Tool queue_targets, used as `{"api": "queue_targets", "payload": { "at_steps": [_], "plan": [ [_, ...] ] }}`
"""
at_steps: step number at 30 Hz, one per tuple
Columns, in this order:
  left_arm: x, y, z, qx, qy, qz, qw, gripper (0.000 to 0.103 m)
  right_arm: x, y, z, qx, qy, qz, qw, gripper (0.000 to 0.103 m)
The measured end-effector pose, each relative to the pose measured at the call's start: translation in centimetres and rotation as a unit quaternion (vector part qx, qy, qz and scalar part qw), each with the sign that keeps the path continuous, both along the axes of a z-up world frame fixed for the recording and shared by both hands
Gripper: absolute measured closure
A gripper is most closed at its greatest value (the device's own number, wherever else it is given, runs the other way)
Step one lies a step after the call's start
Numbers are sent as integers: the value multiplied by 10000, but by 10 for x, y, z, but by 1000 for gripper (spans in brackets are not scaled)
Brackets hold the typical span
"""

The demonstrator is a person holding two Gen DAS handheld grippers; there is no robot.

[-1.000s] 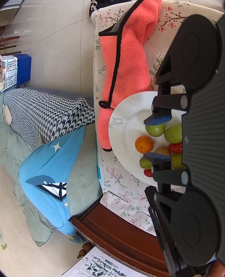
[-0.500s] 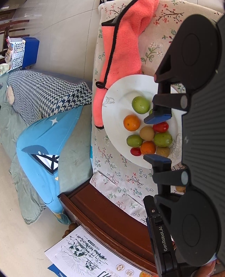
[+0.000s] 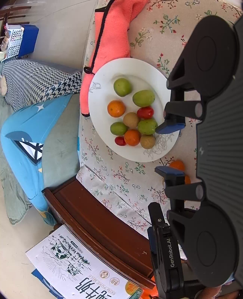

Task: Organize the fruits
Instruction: 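Move both tools back over the remaining oranges, then grasp an orange with the right tool while the left tool grasps another orange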

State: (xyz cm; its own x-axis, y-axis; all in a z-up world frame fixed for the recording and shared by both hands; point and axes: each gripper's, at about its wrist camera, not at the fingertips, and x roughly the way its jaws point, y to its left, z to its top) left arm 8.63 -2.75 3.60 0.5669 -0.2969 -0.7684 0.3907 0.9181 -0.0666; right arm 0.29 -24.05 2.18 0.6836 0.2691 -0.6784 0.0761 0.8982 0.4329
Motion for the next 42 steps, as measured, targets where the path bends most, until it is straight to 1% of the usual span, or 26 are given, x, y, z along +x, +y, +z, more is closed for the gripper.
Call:
{"api": "queue_targets", "payload": {
  "at_steps": [5,7,11,18,25,27,29,34,35,38,41,42],
  "plan": [
    [-1,11,-11,112,140,17,9998,22,1,16,-8,-37,137,250,9996,63],
    [-2,16,-14,148,154,27,9998,23,4,19,-13,45,213,262,9994,63],
    [-4,22,-17,166,143,-87,9997,23,12,23,-20,308,351,185,9987,63],
    [-11,22,-30,415,153,-437,9981,25,26,31,-35,585,636,-79,9962,63],
    [-16,15,-38,412,122,-773,9961,26,36,41,-41,366,720,-182,9966,63],
    [-17,13,-40,410,92,-839,9956,26,38,42,-43,368,758,-178,9963,63],
    [-18,11,-42,449,58,-877,9951,26,40,44,-45,380,777,-157,9961,63],
    [-16,8,-47,444,-9,-885,9951,27,41,51,-46,184,755,-106,9969,64],
    [-15,8,-48,463,-31,-880,9950,27,42,52,-46,135,743,-99,9971,66],
    [-15,7,-49,413,-98,-895,9951,30,40,53,-46,4,717,-67,9974,72],
    [-15,6,-48,348,-102,-936,9949,36,40,54,-45,-16,686,-35,9976,75],
    [-16,6,-48,320,-92,-959,9948,40,40,54,-45,-29,680,-32,9977,75]
  ]
}}
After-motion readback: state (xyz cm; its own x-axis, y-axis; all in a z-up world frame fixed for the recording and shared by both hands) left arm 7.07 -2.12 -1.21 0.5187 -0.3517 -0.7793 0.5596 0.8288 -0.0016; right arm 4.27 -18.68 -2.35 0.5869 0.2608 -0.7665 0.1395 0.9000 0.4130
